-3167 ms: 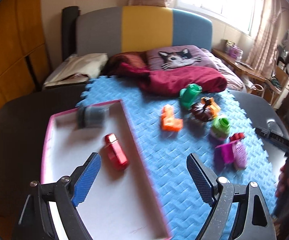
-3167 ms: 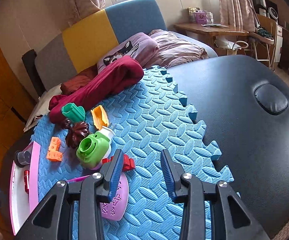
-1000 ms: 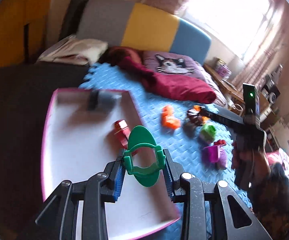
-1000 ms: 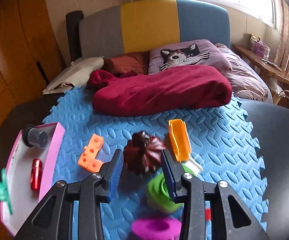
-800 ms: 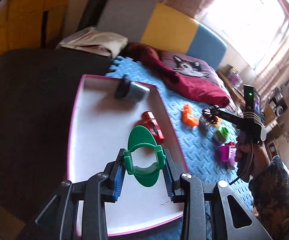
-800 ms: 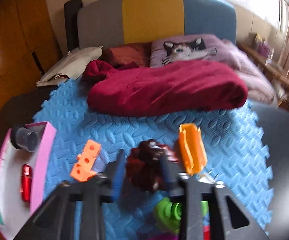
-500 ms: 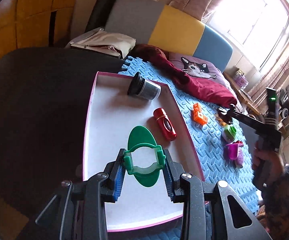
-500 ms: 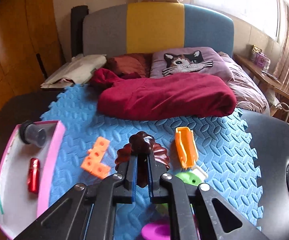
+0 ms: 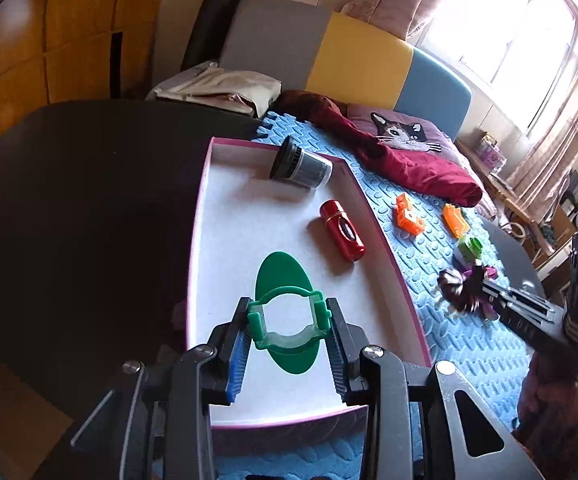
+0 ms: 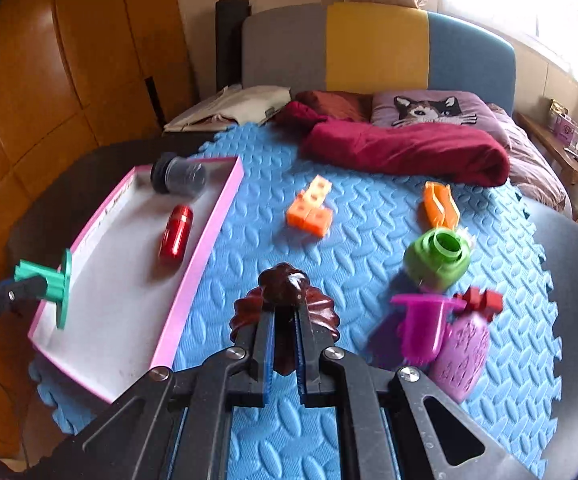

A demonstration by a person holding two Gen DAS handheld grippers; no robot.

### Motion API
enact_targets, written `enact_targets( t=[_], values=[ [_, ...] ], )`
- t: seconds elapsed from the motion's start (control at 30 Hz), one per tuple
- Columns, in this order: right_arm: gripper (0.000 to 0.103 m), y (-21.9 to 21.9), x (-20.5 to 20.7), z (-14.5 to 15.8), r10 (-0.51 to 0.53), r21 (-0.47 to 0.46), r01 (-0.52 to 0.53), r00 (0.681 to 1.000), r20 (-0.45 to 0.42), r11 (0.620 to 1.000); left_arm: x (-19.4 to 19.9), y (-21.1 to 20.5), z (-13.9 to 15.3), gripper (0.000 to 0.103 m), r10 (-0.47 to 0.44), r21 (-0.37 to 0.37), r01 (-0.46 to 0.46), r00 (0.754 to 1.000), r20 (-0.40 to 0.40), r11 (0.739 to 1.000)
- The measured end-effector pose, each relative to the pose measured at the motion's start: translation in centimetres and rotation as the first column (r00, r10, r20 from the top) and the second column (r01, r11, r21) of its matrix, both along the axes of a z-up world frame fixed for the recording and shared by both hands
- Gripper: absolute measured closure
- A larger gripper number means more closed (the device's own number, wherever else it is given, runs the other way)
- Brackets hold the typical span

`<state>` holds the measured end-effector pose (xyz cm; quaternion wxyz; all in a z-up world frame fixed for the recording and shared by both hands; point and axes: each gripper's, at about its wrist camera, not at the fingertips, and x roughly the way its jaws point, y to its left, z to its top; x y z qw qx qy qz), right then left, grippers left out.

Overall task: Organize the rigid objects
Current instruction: 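Carry the green holder over the tray while the right gripper grasps the brown ruffled piece, then lower the green ring holder into the tray and open the left gripper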

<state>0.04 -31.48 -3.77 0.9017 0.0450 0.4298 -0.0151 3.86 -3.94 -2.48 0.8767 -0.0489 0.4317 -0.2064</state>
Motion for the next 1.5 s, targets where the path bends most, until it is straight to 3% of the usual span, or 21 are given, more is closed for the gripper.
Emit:
enact_targets(
  t=[0.4,0.8,1.07,1.5],
  values=[
    [0.096,0.1,-1.2,-0.9,-0.042,0.014,0.042,0.999,0.034,0.999,-1.7,-0.4,0.7,0.068,-0.003,0.104,-0.005,0.996,0.085,0.995],
    [0.097,-1.0,-1.7,-1.0,-0.075,0.050,0.073,0.996,0.050,0.996,-1.3,-1.3,-0.5,0.068,-0.028,0.129,0.023,0.999,0.037,0.991],
    [0.097,-1.1,-1.7,-1.0,-0.068,0.050,0.065,0.996,0.060,0.997,3.1,-1.4,-1.4,0.068,-0.011,0.017,0.013,0.995,-0.097,1.000],
    [0.098,-1.2,-1.5,-1.0,-0.065,0.059,0.061,0.996,0.061,0.996,12.7,-6.1,-2.1,0.068,0.004,0.022,-0.001,0.995,-0.096,1.000]
  ],
)
